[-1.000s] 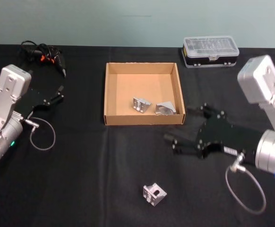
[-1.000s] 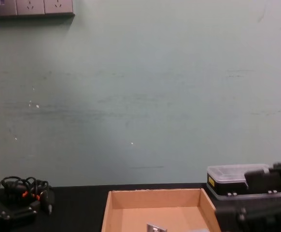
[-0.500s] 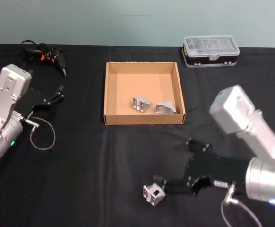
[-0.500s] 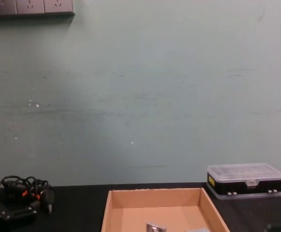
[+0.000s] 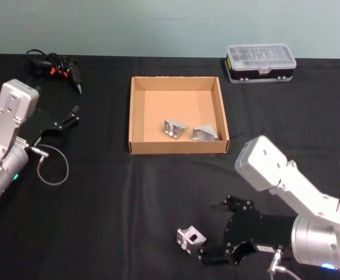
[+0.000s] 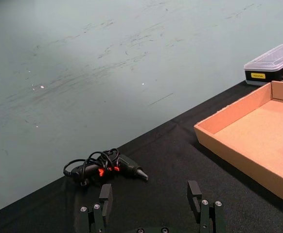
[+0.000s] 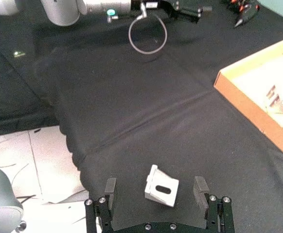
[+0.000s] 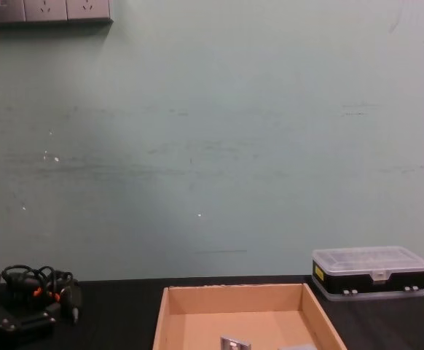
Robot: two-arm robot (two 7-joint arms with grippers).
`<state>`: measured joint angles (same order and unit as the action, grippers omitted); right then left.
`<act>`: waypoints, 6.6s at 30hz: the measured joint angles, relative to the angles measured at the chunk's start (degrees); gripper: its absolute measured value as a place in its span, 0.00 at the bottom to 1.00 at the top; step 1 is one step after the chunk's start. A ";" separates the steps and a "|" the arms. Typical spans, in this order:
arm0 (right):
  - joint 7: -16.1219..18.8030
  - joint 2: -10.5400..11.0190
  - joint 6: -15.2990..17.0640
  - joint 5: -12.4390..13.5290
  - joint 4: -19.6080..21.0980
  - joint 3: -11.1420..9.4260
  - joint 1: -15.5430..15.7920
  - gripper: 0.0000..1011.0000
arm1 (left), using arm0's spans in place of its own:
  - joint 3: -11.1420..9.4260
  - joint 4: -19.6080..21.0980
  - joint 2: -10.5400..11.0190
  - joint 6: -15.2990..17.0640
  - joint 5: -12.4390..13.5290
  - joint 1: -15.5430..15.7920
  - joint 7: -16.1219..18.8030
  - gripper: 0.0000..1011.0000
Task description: Use one hand to pick up the angle iron from the table and place it into the box.
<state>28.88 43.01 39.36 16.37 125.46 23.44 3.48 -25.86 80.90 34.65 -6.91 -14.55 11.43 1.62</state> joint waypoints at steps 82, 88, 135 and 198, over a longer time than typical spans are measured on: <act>0.85 -7.59 -0.68 -8.66 -9.37 6.99 -2.49 0.51 | 0.00 0.00 0.00 0.00 0.00 0.00 0.00 1.00; 1.10 -7.58 -0.99 -8.62 -9.48 6.99 -2.37 0.31 | 0.00 0.00 0.00 0.00 0.00 0.00 0.00 1.00; -3.99 -5.22 -7.36 0.90 -1.27 -9.17 2.73 0.08 | 0.00 0.00 0.00 0.00 0.00 0.00 0.00 1.00; -9.24 -27.78 -15.37 -11.52 -49.08 4.99 -32.88 0.08 | 0.00 0.00 0.00 0.00 0.00 0.00 0.00 1.00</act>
<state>19.64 15.23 23.99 4.85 76.39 28.43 -29.40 -25.86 80.90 34.65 -6.91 -14.55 11.43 1.62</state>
